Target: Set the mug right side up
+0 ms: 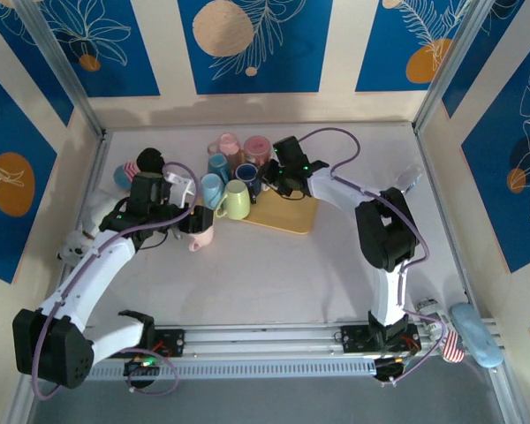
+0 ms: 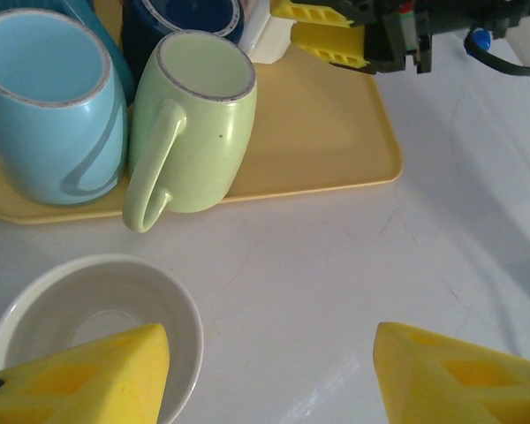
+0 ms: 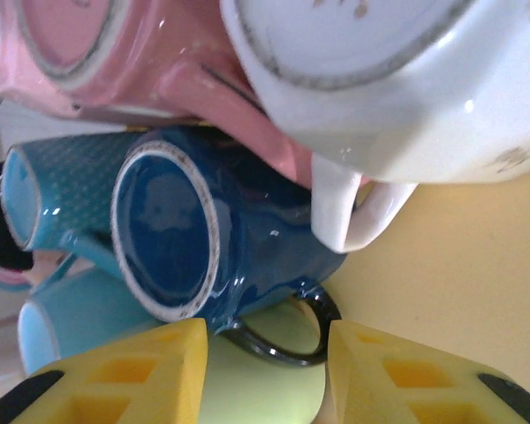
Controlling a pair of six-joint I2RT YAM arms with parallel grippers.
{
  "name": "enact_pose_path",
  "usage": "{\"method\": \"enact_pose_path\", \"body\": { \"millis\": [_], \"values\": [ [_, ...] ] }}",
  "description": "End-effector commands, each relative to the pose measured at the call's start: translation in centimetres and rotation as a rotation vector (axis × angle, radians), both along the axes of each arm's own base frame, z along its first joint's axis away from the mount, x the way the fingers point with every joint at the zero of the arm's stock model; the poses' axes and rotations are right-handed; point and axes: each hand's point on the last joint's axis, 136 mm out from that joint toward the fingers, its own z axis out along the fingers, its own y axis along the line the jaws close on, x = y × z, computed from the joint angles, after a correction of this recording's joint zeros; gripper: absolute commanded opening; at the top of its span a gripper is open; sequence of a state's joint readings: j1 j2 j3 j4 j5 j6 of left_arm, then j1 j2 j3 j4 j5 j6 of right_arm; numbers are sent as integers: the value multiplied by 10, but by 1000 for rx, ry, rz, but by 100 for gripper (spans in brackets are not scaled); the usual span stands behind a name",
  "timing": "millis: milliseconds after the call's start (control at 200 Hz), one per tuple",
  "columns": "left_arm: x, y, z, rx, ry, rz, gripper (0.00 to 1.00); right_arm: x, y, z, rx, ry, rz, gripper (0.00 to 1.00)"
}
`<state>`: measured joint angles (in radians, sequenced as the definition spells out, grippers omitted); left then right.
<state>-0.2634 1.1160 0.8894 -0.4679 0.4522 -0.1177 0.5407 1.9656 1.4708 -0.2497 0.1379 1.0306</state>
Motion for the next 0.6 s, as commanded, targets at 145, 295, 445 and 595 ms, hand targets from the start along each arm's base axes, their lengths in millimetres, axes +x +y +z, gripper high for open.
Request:
{"method": "enact_pose_path", "body": {
  "millis": [145, 295, 445, 595],
  "values": [
    [3, -1, 2, 2, -17, -33, 63, 8, -13, -27, -198, 28, -134, 44],
    [3, -1, 5, -3, -30, -32, 63, 13, -14, -38, -273, 41, -170, 47],
    [2, 0, 3, -1, -26, -32, 63, 20, -14, -43, -327, 32, -196, 52],
    [1, -1, 2, -2, -23, -35, 63, 21, -21, -47, -401, 39, -214, 53]
  ]
}}
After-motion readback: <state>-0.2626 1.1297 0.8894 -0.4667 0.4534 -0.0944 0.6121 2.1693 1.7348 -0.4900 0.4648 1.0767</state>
